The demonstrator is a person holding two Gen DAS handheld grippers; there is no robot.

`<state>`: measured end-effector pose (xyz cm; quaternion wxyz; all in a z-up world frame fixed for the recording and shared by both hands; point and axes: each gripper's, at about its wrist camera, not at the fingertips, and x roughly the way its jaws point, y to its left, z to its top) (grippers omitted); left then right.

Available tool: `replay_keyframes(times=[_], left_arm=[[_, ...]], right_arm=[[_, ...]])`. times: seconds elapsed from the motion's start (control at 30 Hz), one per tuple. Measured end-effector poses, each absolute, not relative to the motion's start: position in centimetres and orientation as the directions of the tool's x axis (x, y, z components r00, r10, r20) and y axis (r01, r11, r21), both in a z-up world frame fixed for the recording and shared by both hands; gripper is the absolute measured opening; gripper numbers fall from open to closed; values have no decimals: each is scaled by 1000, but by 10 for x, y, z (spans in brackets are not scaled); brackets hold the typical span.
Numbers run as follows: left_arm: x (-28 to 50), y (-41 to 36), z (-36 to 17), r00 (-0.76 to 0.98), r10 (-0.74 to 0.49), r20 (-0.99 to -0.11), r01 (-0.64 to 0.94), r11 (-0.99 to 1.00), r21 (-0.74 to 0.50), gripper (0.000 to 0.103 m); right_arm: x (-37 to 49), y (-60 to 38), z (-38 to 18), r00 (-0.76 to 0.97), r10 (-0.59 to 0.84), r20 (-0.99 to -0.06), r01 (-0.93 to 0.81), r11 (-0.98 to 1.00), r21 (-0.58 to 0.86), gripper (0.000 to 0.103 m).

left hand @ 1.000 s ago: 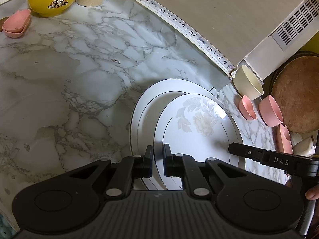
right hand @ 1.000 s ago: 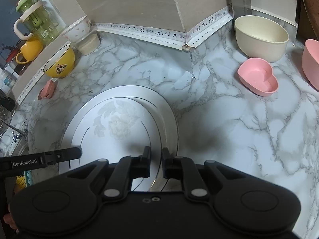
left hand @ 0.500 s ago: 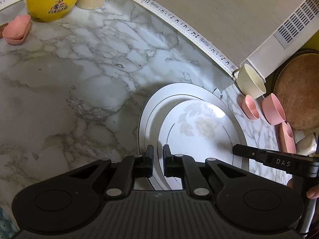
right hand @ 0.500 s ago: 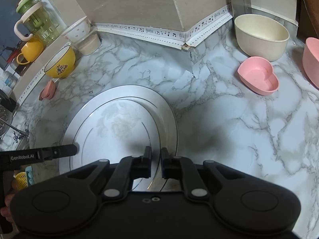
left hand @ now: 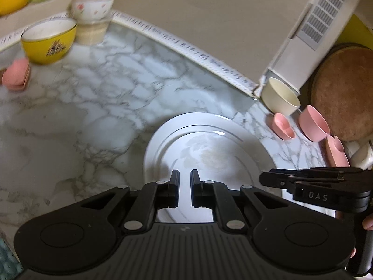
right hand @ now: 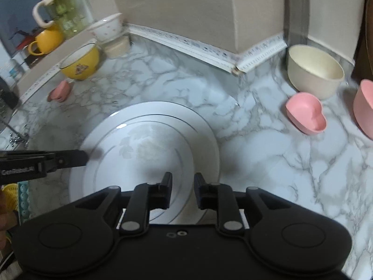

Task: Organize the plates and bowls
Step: 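Open both grippers and release the floral plate on the stack, then move both grippers toward the pink bear-shaped plate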

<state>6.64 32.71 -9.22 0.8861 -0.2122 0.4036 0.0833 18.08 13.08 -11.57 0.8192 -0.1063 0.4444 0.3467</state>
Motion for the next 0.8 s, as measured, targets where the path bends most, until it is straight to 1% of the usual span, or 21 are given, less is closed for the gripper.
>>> replay_keyframes(times=[0.07,0.13,0.2,0.33,0.4,0.53,0.57,0.73,0.8], left_arm=[[67,316,-86,673,-17,-739,-292,912,-287,9],[66,307,-80,685,-4,-729,-273,925,-262,9],[64,299,-74,703,-2,-711,-251,935,-250,9],[61,285,-61,735,-4,-678,-213,948,-236,9],[59,278,-55,748,4,-664,-201,954,-221,9],[56,265,-47,772,5,-636,-173,964,-202,9],[55,262,-45,777,2,-630,-165,966,-200,9],[56,251,-42,786,-23,-617,-130,971,-202,10],[55,247,-40,791,-29,-611,-120,972,-201,11]], right_arm=[[173,130,-110,378,477,-794,-675,729,117,23],[165,128,-104,392,484,-783,-683,723,105,26],[158,123,-97,414,490,-767,-685,723,92,32],[148,112,-83,453,502,-737,-682,727,77,35],[144,106,-78,465,508,-725,-675,734,80,40],[132,91,-67,506,512,-694,-666,744,64,46],[130,87,-65,518,511,-686,-661,748,58,49],[120,69,-57,560,498,-663,-636,770,41,57],[118,64,-56,573,492,-655,-625,780,40,63]])
